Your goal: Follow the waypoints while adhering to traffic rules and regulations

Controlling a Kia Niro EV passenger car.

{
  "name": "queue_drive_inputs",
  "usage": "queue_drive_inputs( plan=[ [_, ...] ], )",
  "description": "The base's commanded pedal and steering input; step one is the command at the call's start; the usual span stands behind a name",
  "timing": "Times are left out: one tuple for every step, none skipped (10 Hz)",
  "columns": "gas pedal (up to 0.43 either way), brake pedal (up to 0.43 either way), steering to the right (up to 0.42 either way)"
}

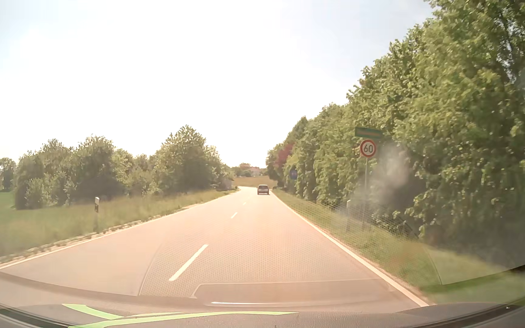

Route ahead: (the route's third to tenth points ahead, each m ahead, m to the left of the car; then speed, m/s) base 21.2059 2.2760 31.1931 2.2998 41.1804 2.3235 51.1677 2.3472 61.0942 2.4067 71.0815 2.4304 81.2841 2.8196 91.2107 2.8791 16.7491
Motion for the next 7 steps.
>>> queue_drive_inputs(
  plan=[
    [0.000,0.207,0.002],
    [0.000,0.207,0.002],
    [0.000,0.207,0.004],
    [0.000,0.207,0.004],
    [0.000,0.207,0.005],
    [0.000,0.201,0.005],
    [0.000,0.201,0.006]
  ],
)
